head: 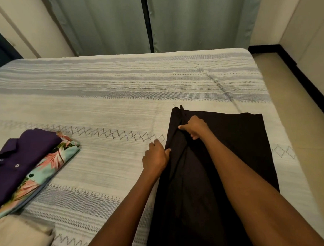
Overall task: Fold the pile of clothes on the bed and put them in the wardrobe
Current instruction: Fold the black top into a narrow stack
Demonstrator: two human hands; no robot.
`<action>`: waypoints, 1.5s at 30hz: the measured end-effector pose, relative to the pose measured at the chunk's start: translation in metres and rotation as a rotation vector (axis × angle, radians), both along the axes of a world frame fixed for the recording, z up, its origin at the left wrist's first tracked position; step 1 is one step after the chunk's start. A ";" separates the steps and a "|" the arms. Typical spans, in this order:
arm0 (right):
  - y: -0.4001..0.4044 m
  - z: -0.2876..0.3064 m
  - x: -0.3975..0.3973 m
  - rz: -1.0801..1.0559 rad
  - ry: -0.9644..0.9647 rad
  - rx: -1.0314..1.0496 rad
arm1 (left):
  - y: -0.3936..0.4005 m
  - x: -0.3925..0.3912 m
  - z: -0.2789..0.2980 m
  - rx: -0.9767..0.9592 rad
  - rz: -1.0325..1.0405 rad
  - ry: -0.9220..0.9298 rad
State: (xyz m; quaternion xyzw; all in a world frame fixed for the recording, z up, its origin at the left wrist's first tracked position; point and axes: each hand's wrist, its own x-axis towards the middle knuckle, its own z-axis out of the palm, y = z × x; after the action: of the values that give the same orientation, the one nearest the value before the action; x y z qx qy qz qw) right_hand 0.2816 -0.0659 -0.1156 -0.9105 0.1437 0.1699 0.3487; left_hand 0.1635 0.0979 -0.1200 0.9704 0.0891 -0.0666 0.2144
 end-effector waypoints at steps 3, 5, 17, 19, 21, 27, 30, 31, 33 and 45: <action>0.001 0.004 -0.007 -0.129 -0.033 0.102 | 0.006 -0.001 0.002 -0.130 0.040 0.045; -0.002 0.001 -0.005 -0.228 -0.037 0.221 | 0.009 0.000 0.003 -0.223 0.121 0.042; -0.009 -0.013 0.032 -0.175 -0.129 0.021 | -0.043 -0.019 -0.004 0.358 -0.272 -0.178; -0.011 -0.014 0.037 -0.193 -0.141 0.039 | -0.043 -0.019 -0.006 0.279 -0.316 -0.272; -0.014 -0.014 0.039 -0.230 -0.185 0.063 | -0.042 -0.017 -0.006 0.096 -0.285 -0.318; -0.016 -0.005 0.014 -0.218 -0.235 0.102 | -0.035 -0.022 0.007 -0.202 -0.163 -0.032; -0.018 0.010 -0.027 -0.188 -0.274 0.090 | -0.024 -0.040 0.010 -0.154 -0.174 -0.101; -0.020 0.014 -0.046 -0.189 -0.275 0.080 | -0.020 -0.051 0.014 -0.145 -0.184 -0.110; -0.022 0.014 -0.085 -0.180 -0.238 0.078 | -0.009 -0.075 0.017 -0.148 -0.201 -0.103; -0.008 0.021 -0.314 0.330 0.083 -0.108 | 0.035 -0.268 0.010 -0.235 -0.201 -0.138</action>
State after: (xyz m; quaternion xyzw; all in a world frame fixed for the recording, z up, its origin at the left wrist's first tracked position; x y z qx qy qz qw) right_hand -0.0326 -0.0738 -0.0947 -0.9312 0.0156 0.2545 0.2604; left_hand -0.1040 0.1324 -0.1099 0.9449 -0.0319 -0.0309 0.3243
